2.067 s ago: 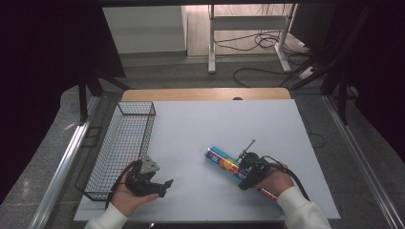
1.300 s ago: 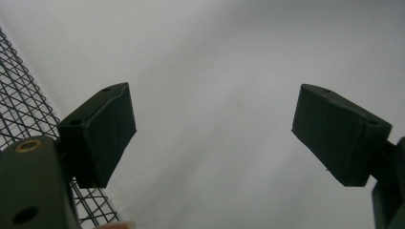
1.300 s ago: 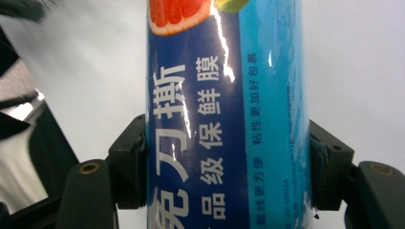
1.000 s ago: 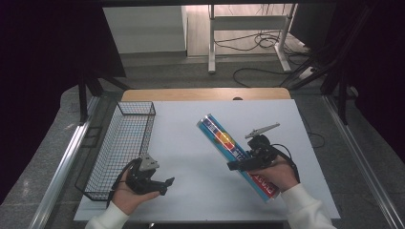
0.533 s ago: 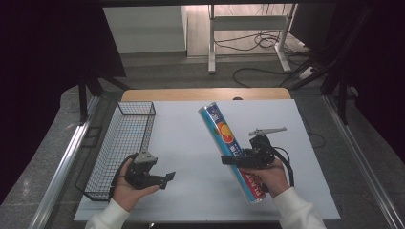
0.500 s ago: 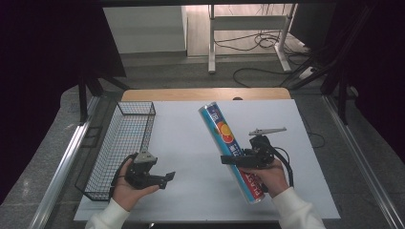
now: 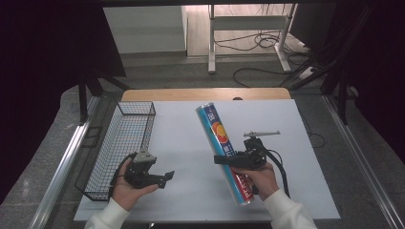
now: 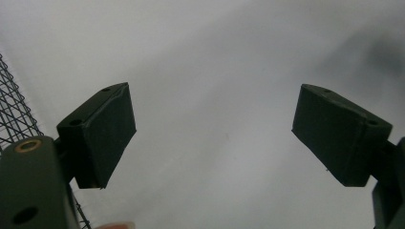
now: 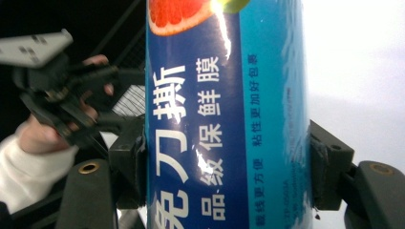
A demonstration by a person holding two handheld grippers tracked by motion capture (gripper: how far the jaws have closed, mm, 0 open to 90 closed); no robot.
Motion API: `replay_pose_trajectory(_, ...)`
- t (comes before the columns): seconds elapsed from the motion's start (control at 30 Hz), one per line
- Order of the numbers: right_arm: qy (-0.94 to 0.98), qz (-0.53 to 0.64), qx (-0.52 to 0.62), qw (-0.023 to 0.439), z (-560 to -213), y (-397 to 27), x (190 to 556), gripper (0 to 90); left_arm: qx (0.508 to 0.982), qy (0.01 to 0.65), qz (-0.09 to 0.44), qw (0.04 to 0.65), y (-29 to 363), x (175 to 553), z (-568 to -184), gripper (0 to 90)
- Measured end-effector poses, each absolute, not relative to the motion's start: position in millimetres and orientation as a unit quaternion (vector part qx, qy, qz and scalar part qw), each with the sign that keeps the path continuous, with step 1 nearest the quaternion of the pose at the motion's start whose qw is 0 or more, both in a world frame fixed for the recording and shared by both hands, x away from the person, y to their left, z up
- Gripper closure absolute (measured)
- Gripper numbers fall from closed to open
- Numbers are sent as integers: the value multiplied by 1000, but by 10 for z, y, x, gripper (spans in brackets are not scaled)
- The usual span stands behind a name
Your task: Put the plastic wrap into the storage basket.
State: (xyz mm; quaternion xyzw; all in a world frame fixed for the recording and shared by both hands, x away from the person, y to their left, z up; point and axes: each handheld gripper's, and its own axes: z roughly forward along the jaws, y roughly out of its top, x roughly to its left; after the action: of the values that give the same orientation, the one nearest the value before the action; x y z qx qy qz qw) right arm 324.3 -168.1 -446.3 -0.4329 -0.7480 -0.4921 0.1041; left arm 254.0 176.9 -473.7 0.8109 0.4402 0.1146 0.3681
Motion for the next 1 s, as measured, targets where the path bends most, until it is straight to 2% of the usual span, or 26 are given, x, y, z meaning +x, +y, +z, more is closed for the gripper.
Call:
replay_pose_trajectory(0.17,-735,-506,-440,99,-4482,-1668,3221,321,807,444,112,374,1778,2546,-4721,144)
replay_pose_trajectory(0.43,-739,-506,-435,94,-4523,-1619,3177,321,765,477,60,430,1852,2697,-4558,139)
replay_pose_trajectory(0.63,-741,-507,-430,93,-4536,-1609,3161,321,735,484,41,473,1795,2846,-4335,127)
replay_pose_trajectory(1.0,-742,-514,-421,92,-4519,-1595,3144,321,683,485,-56,543,1514,3271,-4210,72)
